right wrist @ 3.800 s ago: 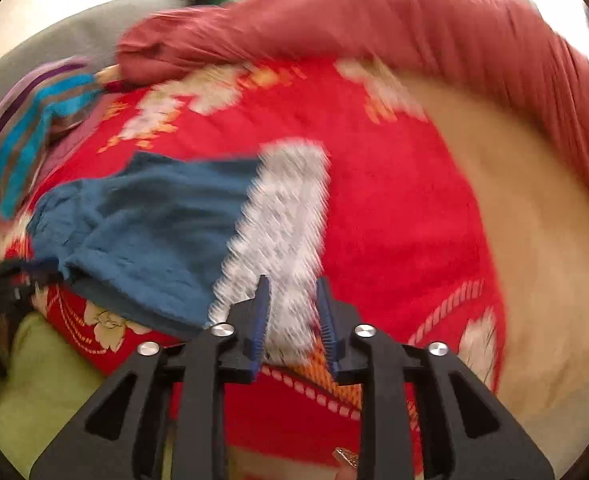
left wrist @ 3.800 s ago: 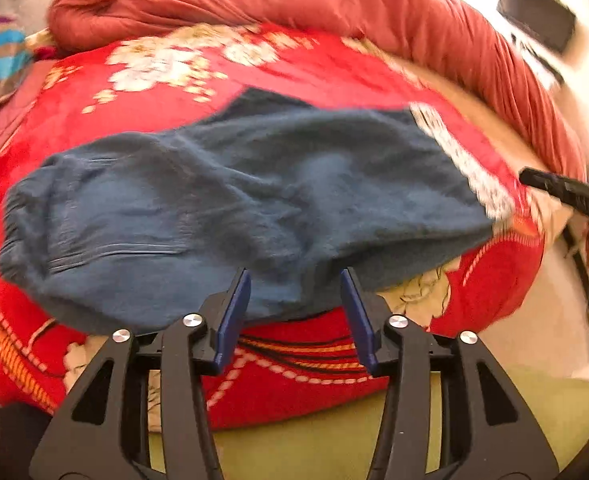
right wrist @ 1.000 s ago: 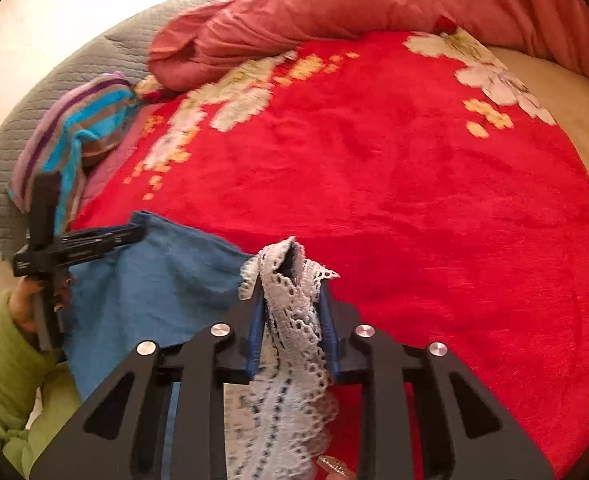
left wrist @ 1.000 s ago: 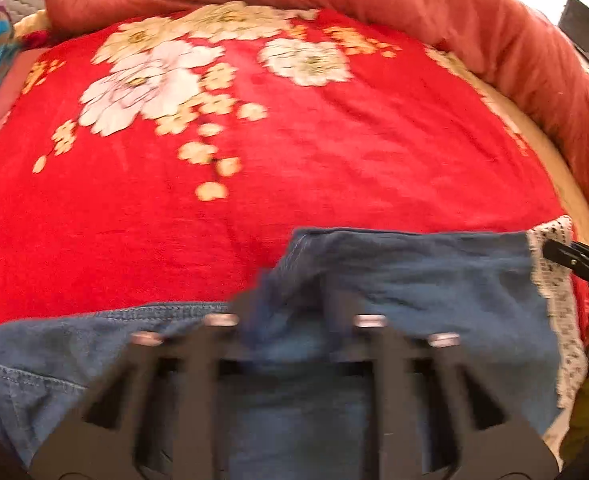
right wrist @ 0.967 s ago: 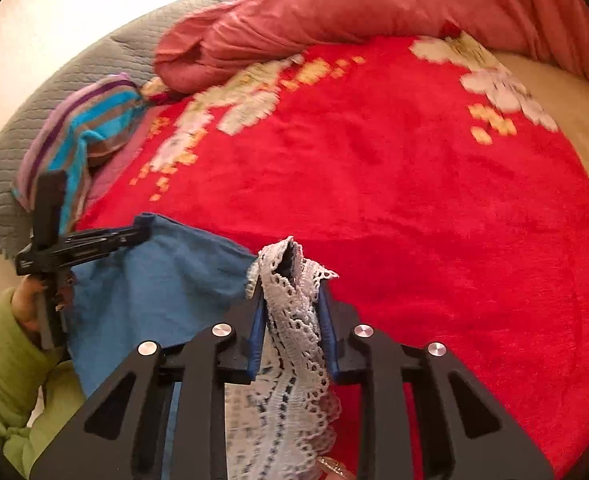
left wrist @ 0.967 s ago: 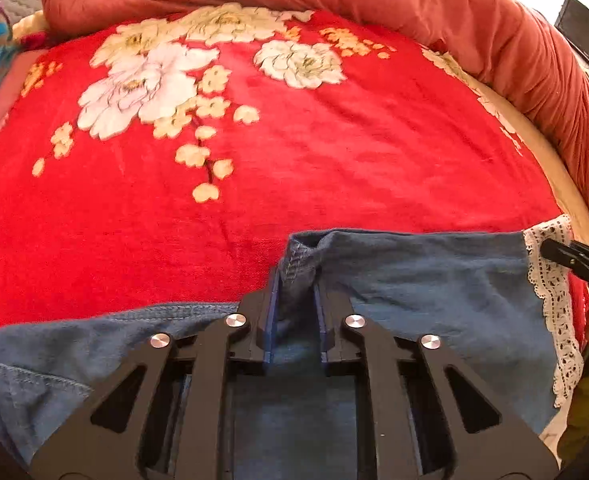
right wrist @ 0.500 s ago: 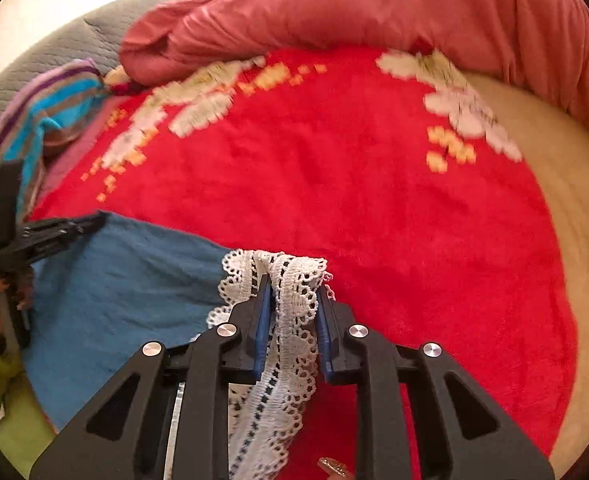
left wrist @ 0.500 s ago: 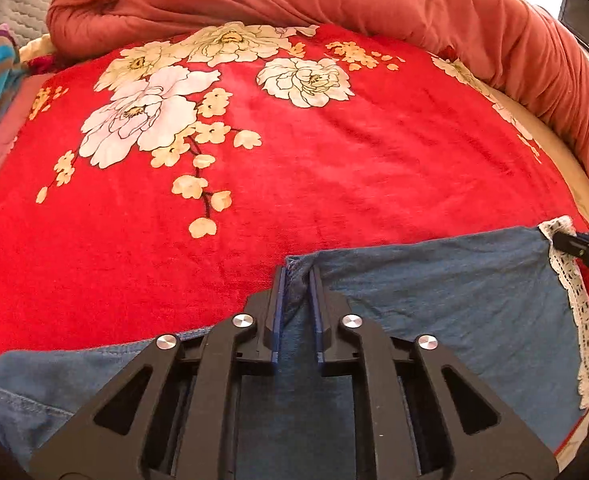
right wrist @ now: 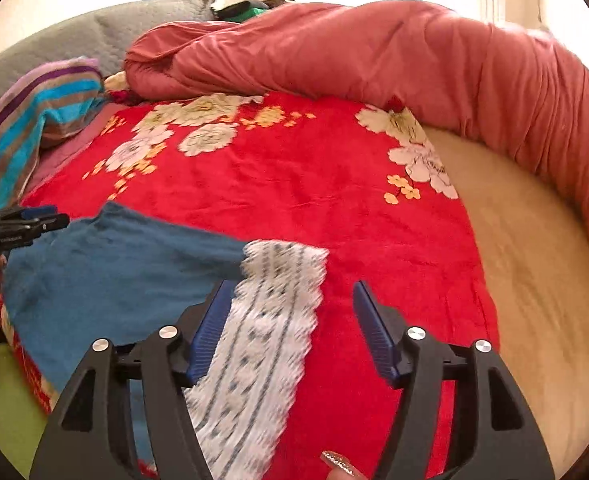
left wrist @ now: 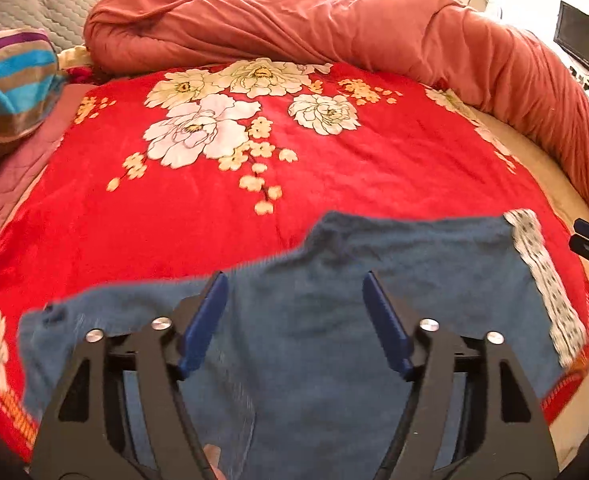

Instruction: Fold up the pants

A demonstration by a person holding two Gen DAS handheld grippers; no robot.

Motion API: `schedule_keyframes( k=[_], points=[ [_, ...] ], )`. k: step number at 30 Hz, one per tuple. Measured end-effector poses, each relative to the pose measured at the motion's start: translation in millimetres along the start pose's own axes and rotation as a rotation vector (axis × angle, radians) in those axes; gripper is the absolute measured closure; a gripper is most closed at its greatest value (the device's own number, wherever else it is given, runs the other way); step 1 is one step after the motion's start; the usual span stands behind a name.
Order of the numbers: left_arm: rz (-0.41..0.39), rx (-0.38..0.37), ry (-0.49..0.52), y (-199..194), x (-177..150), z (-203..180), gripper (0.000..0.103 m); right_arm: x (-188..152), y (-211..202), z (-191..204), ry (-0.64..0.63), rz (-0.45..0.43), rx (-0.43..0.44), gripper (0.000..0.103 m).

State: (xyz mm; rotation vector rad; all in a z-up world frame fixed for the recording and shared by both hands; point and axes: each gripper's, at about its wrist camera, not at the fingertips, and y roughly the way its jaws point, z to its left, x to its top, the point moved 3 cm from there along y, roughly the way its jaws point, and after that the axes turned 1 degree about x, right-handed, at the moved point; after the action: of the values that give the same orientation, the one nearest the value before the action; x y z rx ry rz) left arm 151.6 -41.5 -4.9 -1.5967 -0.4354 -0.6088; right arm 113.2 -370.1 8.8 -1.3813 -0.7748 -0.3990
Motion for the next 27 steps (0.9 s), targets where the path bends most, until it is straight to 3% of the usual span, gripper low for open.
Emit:
schedule_keyframes(
  k=[5,8,11,18,27],
  points=[
    [0.031,0.02,0.0,-14.4,-35.7,8.4,0.032,-19.6,-11.7,40.9,-0.066,0.039,0.017,0.034],
    [0.105,0.12,0.01,-10.4,-64.0,22.8,0.031,-30.2,-8.5,57.9,-0.088,0.08,0.02,0.034],
    [0.131,0.142,-0.031,-11.1,-78.3,41.2,0.031,-42.7,-2.5,73.2,-0.115,0.125,0.026,0.034],
    [0.12,0.118,-0.084,-13.5,-85.5,60.4,0.031,-70.9,21.7,68.7,-0.102,0.262,-0.022,0.034],
    [0.092,0.121,-0.085,-22.2,-84.8,53.0,0.029,-70.1,18.1,67.0,-0.083,0.243,-0.001,0.034]
  ],
)
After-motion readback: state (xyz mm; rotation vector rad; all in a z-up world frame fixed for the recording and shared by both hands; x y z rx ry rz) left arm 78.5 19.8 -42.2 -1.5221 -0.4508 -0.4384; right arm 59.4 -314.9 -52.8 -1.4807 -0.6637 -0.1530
